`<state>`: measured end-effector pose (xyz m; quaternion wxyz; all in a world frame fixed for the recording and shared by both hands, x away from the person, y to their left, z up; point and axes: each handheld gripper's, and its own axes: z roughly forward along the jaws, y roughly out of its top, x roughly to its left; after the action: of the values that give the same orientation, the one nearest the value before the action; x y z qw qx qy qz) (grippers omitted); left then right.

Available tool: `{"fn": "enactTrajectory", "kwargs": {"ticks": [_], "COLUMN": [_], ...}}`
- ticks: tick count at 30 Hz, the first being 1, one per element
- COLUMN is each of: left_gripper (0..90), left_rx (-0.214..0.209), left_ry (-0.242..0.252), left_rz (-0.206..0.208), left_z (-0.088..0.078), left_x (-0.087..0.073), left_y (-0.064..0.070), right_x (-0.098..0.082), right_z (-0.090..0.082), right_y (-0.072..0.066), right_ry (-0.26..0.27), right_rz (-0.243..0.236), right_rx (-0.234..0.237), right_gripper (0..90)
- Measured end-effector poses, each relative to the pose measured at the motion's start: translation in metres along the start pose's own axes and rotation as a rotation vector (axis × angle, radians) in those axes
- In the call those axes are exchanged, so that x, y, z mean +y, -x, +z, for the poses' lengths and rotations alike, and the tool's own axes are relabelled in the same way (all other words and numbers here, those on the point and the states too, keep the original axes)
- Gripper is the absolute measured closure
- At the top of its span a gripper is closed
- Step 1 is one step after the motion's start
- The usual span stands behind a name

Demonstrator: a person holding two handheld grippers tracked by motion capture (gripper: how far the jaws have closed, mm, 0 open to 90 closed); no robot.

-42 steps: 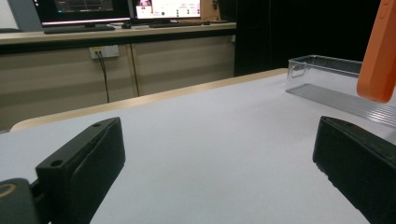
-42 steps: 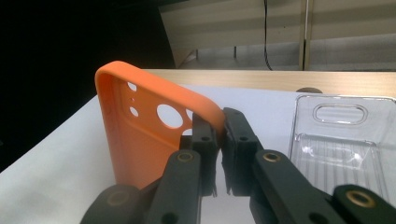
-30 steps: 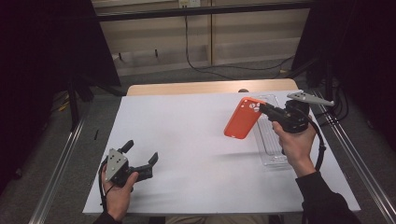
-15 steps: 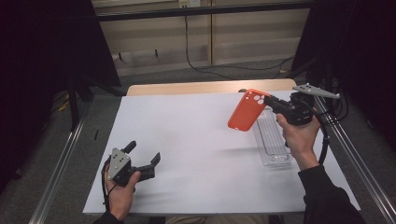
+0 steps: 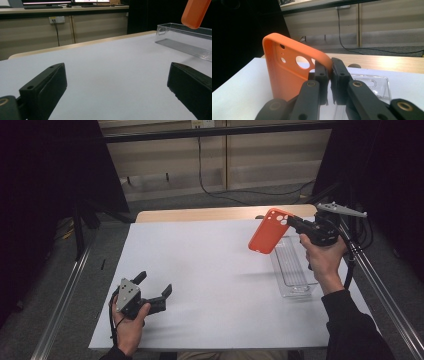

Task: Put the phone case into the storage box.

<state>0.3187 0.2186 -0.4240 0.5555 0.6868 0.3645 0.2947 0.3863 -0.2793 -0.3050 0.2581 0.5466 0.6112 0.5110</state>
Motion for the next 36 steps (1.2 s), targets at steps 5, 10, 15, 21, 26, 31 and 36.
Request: {"fn": "enactTrajectory", "kwargs": {"ticks": [5, 10, 15, 21, 26, 31, 36], "left_gripper": [2.5, 2.4, 2.5, 2.6, 2.6, 2.8, 3.0], "left_rx": [0.003, 0.000, -0.001, -0.002, -0.001, -0.010, -0.017], "left_ry": [0.000, -0.004, -0.007, -0.005, -0.005, -0.011, -0.007], "left_rz": [-0.003, -0.002, -0.005, -0.004, -0.005, -0.002, -0.006], "left_z": [0.000, 0.000, 0.000, 0.000, 0.000, 0.000, 0.001], "left_x": [0.000, -0.001, -0.002, -0.001, -0.001, -0.001, -0.001], "left_y": [0.000, -0.001, -0.002, -0.002, -0.002, -0.002, 0.001], "right_x": [0.007, 0.011, 0.016, 0.021, 0.022, 0.024, 0.030], "right_z": [0.003, 0.007, 0.009, 0.011, 0.013, 0.016, 0.019], "right_y": [0.005, 0.008, 0.011, 0.016, 0.022, 0.027, 0.028], "right_ry": [0.005, 0.006, 0.008, 0.020, 0.020, 0.025, 0.026], "right_rz": [0.006, 0.003, -0.002, -0.011, -0.010, -0.003, -0.017], "right_rx": [-0.015, -0.026, -0.034, -0.050, -0.063, -0.071, -0.086], "right_gripper": [83.7, 83.7, 83.7, 83.7, 83.7, 83.6, 83.6]}}
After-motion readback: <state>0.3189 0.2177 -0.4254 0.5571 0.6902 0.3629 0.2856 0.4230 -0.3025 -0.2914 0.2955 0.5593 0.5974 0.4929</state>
